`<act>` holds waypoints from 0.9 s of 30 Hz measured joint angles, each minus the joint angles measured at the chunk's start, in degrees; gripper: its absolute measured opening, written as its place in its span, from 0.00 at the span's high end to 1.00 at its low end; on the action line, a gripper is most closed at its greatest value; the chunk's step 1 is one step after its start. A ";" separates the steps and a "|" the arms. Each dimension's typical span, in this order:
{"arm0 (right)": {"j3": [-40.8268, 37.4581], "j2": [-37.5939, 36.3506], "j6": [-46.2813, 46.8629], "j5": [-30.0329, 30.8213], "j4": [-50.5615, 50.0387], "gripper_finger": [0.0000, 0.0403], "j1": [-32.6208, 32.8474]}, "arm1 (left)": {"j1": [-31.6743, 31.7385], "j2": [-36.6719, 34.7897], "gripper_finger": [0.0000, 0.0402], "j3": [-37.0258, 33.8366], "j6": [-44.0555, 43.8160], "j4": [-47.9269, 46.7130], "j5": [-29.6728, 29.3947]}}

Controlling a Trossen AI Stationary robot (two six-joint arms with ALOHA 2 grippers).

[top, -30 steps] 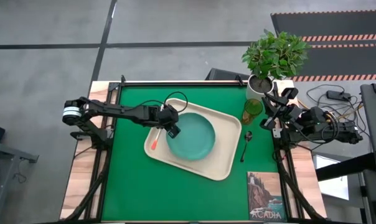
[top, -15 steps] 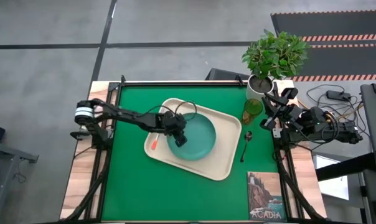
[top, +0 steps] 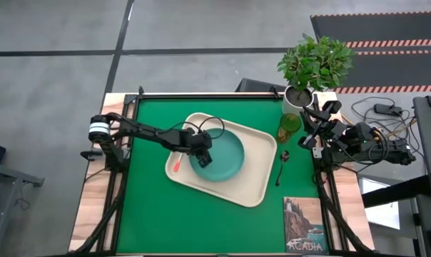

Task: Pick and place plate/cup/fork/spoon on tray
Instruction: Put the green plate on the white tray to the right of the orange fork, then put the black spoon on the white tray to the right of the green plate

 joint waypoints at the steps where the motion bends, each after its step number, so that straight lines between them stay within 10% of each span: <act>1: 0.00 0.00 0.10 0.01 0.01 0.83 0.00 | 0.00 -0.87 0.80 -0.12 0.39 -0.33 -0.18; 11: 0.02 0.00 11.51 -5.57 -0.71 0.83 0.00 | 0.00 -10.67 0.80 -0.50 9.53 1.45 -2.26; 27: 0.02 11.64 60.49 -21.59 -7.35 0.83 2.22 | -0.66 -34.62 0.80 -14.29 42.07 26.95 5.57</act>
